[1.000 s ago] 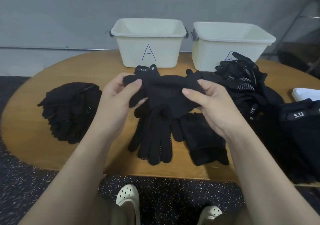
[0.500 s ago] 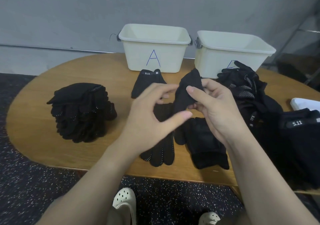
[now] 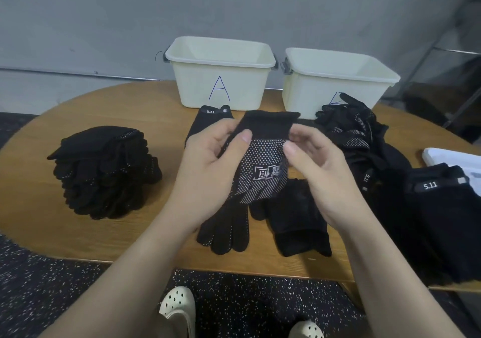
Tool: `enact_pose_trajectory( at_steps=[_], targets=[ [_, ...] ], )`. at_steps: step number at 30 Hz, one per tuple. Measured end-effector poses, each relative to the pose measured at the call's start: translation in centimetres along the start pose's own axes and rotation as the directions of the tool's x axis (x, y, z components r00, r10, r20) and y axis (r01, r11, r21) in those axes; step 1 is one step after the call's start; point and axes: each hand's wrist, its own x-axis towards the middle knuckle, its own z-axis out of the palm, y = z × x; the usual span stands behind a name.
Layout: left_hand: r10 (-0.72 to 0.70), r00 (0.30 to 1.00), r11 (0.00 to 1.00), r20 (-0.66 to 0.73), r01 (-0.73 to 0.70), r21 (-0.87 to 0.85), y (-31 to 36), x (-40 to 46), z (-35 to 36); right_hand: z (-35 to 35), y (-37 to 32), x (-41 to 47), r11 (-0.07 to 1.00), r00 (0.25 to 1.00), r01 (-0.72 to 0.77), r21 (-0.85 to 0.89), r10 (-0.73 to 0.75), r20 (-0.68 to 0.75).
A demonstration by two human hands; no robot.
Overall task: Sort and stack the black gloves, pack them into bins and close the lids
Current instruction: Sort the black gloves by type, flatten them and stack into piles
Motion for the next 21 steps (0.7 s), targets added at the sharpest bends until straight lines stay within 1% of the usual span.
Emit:
enact_pose_trajectory(
  at_steps=[3, 5, 6, 8, 10, 13, 18, 21],
  targets=[
    [-0.053, 0.995, 0.995, 0.09, 0.06, -0.079, 0.4, 0.0, 0.2, -0.7, 0.3, -0.5, 0.985, 0.987, -0.071, 0.16, 0.047, 0.151],
    [-0.1, 0.984, 0.987, 0.146, 0.117, -0.115, 0.2, 0.1, 0.5, -0.8, 0.1, -0.9, 0.958, 0.977, -0.102, 0.267, 0.047, 0.207],
    [-0.125, 0.976, 0.983, 0.175, 0.146, -0.111, 0.0, 0.1, 0.6, -0.8, 0.1, -1.1, 0.943, 0.972, -0.129, 0.308, 0.058, 0.23],
    [-0.187, 0.959, 0.975, 0.214, 0.207, -0.075, -0.5, 0.4, 0.7, -0.8, 0.6, -1.5, 0.925, 0.958, -0.182, 0.332, 0.091, 0.272],
    [-0.277, 0.933, 0.957, 0.23, 0.288, -0.015, -1.7, 0.6, 0.5, -0.7, 1.4, -1.7, 0.938, 0.948, -0.221, 0.266, 0.143, 0.284],
    [-0.372, 0.895, 0.928, 0.246, 0.358, 0.1, -4.0, 0.9, 0.1, -0.6, 3.0, -1.7, 0.961, 0.941, -0.257, 0.098, 0.227, 0.251],
    [-0.472, 0.857, 0.871, 0.206, 0.418, 0.256, -6.0, 1.2, -0.3, -0.8, 4.6, -1.3, 0.953, 0.925, -0.269, -0.137, 0.296, 0.238],
    [-0.495, 0.849, 0.85, 0.185, 0.428, 0.309, -6.5, 1.1, -0.5, -1.1, 4.6, -1.1, 0.942, 0.933, -0.227, -0.249, 0.284, 0.223]
  ],
)
